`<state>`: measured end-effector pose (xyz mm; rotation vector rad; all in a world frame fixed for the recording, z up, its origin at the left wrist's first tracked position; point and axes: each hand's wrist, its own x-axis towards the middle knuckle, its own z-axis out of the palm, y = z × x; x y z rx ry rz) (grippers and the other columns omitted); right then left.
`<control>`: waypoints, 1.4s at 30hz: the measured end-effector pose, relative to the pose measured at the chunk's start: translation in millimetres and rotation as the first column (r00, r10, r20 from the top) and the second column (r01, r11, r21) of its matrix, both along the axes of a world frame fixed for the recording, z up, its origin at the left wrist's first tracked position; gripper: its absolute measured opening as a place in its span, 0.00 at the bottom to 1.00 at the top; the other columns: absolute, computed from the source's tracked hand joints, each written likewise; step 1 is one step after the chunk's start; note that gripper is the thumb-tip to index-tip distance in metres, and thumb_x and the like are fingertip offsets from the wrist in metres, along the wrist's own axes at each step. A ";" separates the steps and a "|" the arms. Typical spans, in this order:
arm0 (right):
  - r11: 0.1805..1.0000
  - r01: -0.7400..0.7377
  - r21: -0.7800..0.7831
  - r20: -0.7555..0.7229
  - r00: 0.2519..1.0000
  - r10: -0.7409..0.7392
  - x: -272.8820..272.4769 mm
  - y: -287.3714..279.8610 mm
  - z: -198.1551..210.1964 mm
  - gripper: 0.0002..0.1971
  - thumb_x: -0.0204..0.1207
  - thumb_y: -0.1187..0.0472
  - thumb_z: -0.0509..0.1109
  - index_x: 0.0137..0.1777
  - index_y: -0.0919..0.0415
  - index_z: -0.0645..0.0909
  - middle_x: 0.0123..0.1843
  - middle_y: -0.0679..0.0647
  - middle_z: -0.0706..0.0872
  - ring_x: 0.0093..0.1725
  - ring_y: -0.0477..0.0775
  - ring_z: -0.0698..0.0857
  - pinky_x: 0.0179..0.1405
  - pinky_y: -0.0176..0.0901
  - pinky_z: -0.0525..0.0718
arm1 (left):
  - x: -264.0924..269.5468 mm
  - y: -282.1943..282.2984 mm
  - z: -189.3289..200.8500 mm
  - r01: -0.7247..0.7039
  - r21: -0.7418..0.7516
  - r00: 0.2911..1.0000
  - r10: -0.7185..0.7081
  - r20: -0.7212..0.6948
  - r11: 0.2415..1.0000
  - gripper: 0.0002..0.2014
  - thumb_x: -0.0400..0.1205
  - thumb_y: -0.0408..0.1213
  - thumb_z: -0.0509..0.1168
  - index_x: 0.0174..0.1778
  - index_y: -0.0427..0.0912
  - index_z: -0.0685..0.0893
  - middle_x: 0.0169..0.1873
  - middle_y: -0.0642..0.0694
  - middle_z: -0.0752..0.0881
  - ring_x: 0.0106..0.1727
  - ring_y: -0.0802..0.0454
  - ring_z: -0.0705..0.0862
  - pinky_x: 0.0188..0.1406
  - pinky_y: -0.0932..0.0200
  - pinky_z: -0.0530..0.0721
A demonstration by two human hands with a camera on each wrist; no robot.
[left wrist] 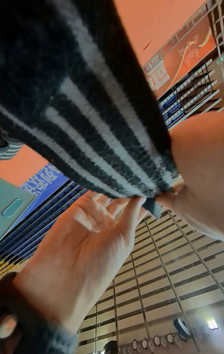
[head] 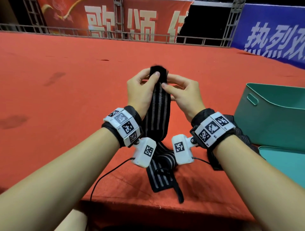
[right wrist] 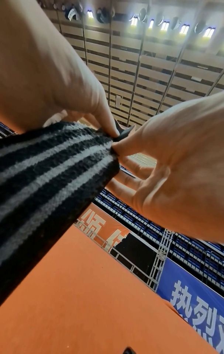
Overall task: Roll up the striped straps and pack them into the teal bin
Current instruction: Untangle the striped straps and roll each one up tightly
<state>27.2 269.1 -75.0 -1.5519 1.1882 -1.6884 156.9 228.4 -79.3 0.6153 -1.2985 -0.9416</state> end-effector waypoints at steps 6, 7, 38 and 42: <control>0.996 -0.049 0.077 0.002 0.999 0.049 0.0 3.1 -0.1 0.10 0.83 0.63 0.74 0.61 0.63 0.88 0.50 0.55 0.91 0.42 0.47 0.88 0.37 0.47 0.89 | 2.0 -1.6 0.9 0.007 -0.017 1.000 -0.007 0.006 1.000 0.09 0.84 0.28 0.70 0.58 0.36 0.92 0.47 0.50 0.91 0.46 0.61 0.88 0.52 0.61 0.87; 0.997 -0.036 0.070 0.019 0.999 0.035 -0.4 3.7 -0.5 0.10 0.83 0.63 0.74 0.61 0.64 0.88 0.48 0.55 0.90 0.39 0.46 0.87 0.34 0.45 0.88 | 1.8 -0.3 1.4 0.038 -0.017 0.999 -0.038 0.012 0.999 0.09 0.84 0.28 0.70 0.58 0.35 0.92 0.48 0.48 0.92 0.48 0.58 0.88 0.53 0.58 0.88; 0.987 -0.086 0.137 0.096 0.993 0.073 -31.7 2.4 -30.2 0.18 0.78 0.74 0.65 0.61 0.61 0.90 0.60 0.56 0.93 0.53 0.47 0.90 0.41 0.45 0.89 | 4.3 -3.2 -42.0 0.187 0.180 0.938 -0.230 0.259 0.966 0.08 0.87 0.31 0.69 0.60 0.36 0.88 0.53 0.41 0.92 0.55 0.51 0.91 0.60 0.53 0.88; 0.989 -0.040 0.142 0.047 0.998 0.034 -35.0 4.9 -37.5 0.14 0.81 0.64 0.77 0.65 0.59 0.88 0.56 0.53 0.93 0.56 0.47 0.92 0.43 0.47 0.91 | 5.0 -2.8 -42.4 0.123 0.055 0.940 -0.135 0.313 0.991 0.08 0.85 0.30 0.71 0.58 0.40 0.90 0.51 0.47 0.92 0.54 0.57 0.88 0.64 0.53 0.86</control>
